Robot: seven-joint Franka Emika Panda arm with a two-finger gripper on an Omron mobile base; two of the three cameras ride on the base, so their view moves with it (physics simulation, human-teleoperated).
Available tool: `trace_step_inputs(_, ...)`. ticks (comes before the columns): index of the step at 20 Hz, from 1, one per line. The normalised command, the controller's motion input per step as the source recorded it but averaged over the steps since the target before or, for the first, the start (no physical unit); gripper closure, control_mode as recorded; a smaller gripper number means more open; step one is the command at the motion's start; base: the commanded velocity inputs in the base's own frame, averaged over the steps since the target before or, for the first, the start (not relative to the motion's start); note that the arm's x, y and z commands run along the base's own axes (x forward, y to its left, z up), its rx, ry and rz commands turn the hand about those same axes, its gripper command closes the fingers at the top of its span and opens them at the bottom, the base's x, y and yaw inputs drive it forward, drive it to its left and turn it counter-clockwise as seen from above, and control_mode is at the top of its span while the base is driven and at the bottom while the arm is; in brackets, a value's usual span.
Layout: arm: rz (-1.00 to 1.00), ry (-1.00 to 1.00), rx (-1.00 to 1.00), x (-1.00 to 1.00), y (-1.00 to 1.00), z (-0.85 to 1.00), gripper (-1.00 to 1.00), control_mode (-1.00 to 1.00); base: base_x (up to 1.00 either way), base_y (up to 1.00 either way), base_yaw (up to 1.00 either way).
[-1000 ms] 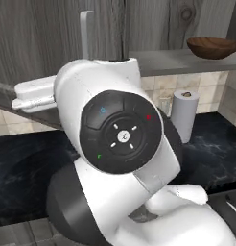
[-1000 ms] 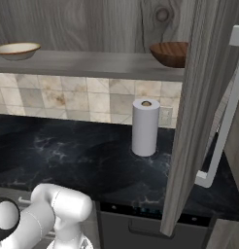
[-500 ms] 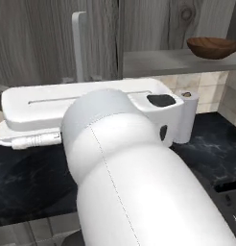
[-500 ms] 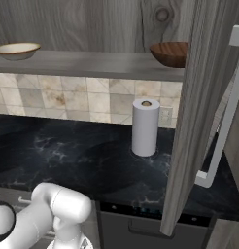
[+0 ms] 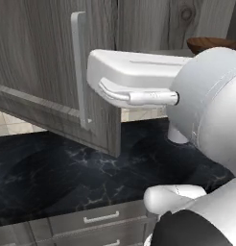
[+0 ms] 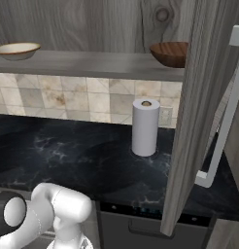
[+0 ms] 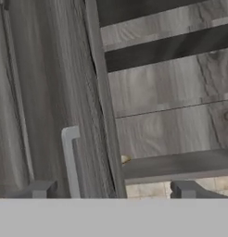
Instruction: Move the bowls from the cabinet to the plates on the dining table.
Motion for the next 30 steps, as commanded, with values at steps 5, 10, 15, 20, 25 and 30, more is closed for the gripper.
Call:
trace_step_inputs(5,0.13,0.0,0.04,0.0,-0.8,0.0,-1.0,-1.0,0.0,0.0,0.0)
trace_step_inputs(10,0.12,0.02,0.11,0.09,-0.78,-0.16,-1.0,-1.0,0.0,0.0,0.0)
trace_step_inputs(15,0.14,0.08,0.15,0.16,-0.67,-0.39,-1.0,-1.0,0.0,0.0,0.0)
trace_step_inputs(20,0.21,0.12,0.18,0.45,-0.1,-0.52,-1.0,-1.0,0.0,0.0,0.0)
trace_step_inputs(25,0.15,0.09,0.21,0.61,0.26,-0.46,-1.0,-1.0,0.0,0.0,0.0)
trace_step_inputs(30,0.12,0.01,0.06,0.29,0.41,-0.61,-1.0,-1.0,0.0,0.0,0.0)
